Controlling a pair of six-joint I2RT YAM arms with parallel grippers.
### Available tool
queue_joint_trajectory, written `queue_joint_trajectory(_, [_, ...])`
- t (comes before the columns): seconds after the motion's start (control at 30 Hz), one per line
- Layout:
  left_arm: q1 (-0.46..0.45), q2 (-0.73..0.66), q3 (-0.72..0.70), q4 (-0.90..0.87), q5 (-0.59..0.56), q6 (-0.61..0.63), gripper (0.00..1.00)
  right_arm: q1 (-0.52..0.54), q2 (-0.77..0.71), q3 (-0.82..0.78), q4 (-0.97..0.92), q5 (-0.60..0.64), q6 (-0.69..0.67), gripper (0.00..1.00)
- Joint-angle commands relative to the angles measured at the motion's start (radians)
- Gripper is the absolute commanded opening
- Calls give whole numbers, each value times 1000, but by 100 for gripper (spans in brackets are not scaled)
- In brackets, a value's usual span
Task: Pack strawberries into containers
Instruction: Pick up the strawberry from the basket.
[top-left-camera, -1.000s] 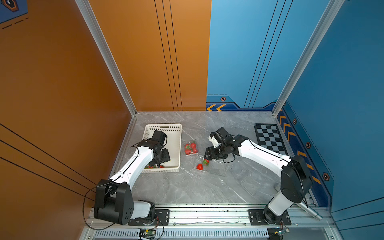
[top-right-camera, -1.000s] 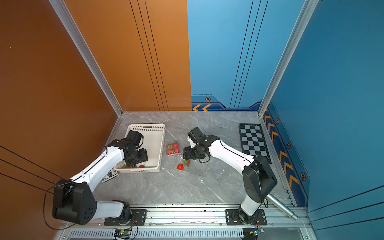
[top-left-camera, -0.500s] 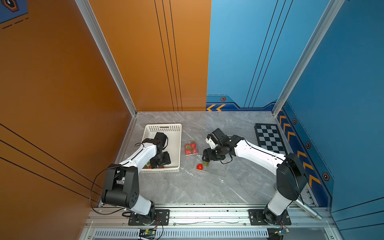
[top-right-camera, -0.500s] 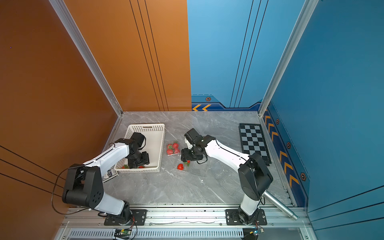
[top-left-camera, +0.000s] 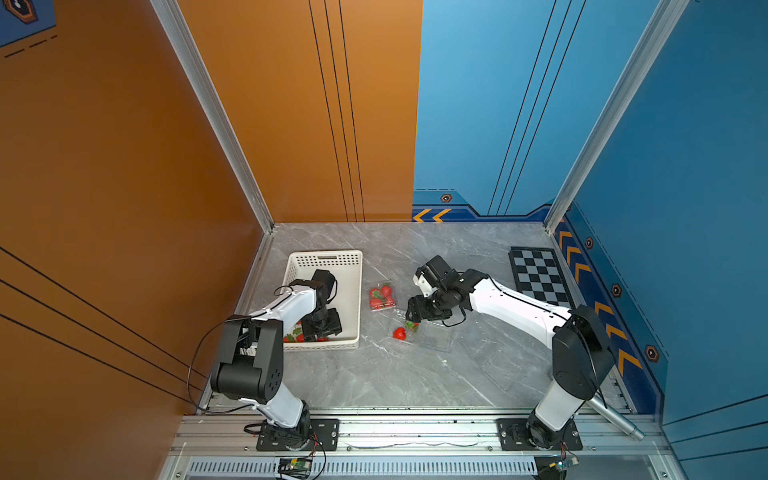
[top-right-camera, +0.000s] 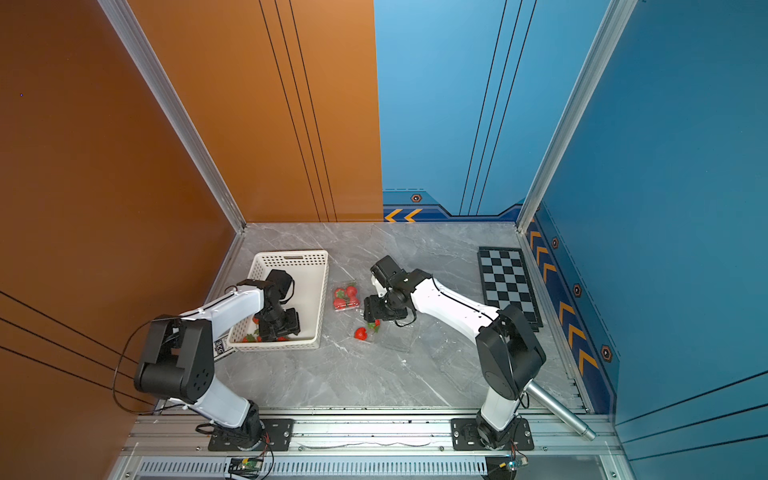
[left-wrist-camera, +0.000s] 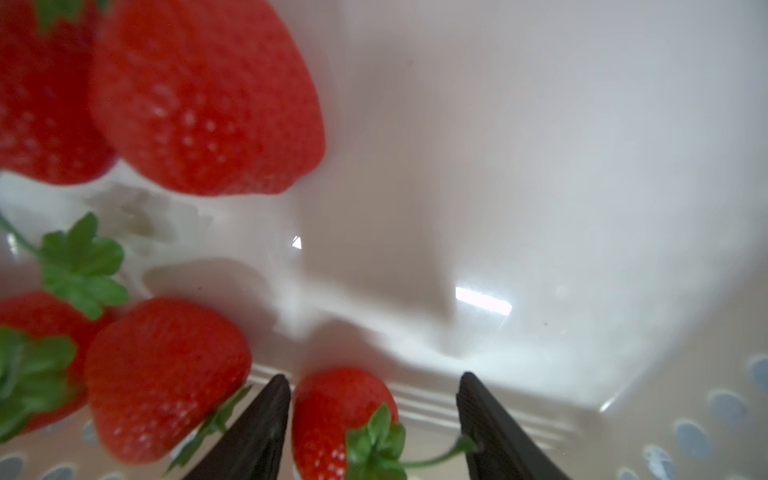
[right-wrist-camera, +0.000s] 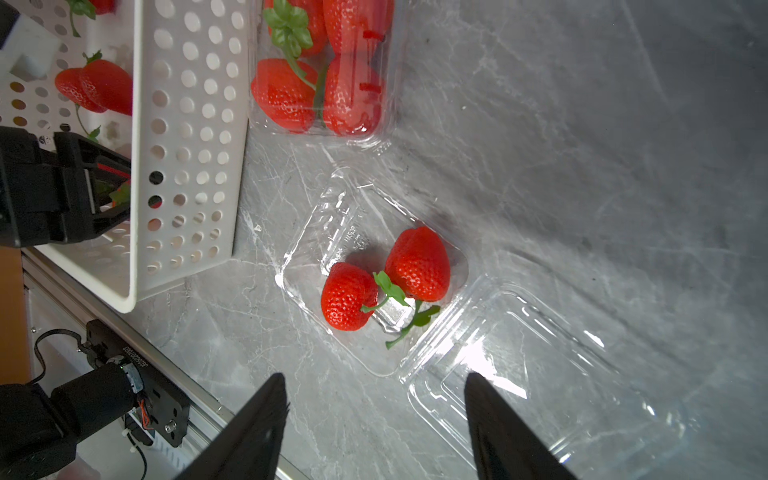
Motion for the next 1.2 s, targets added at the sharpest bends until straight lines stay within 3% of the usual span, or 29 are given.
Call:
queue_joint_trajectory(0.0, [13, 18, -17, 0, 16, -12, 64, -5, -15, -20, -28, 10, -15, 70])
queue_joint_trajectory(0.2, [13, 23, -27, 10, 23, -10, 57, -41, -25, -41, -19, 9, -15, 70])
queue_joint_trajectory(0.6, [-3, 35, -52, 39, 53, -10, 24, -56, -56, -67, -13, 12, -9, 69])
queue_joint_trajectory(0.77, [-5, 10, -55, 39, 48, -9, 19, -62, -67, -79, -10, 14, -6, 69])
queue_joint_trajectory(0.97, [-17, 18, -56, 39, 59, -6, 18, -65, -69, -78, -8, 14, -5, 69])
queue_joint_trajectory(1.07, [-25, 15, -57, 37, 65, -5, 38, -63, -71, -79, -8, 12, -3, 69])
queue_joint_trajectory(1.17, [-31, 11, -51, 25, 79, -5, 49, -64, -70, -78, -8, 12, -2, 69])
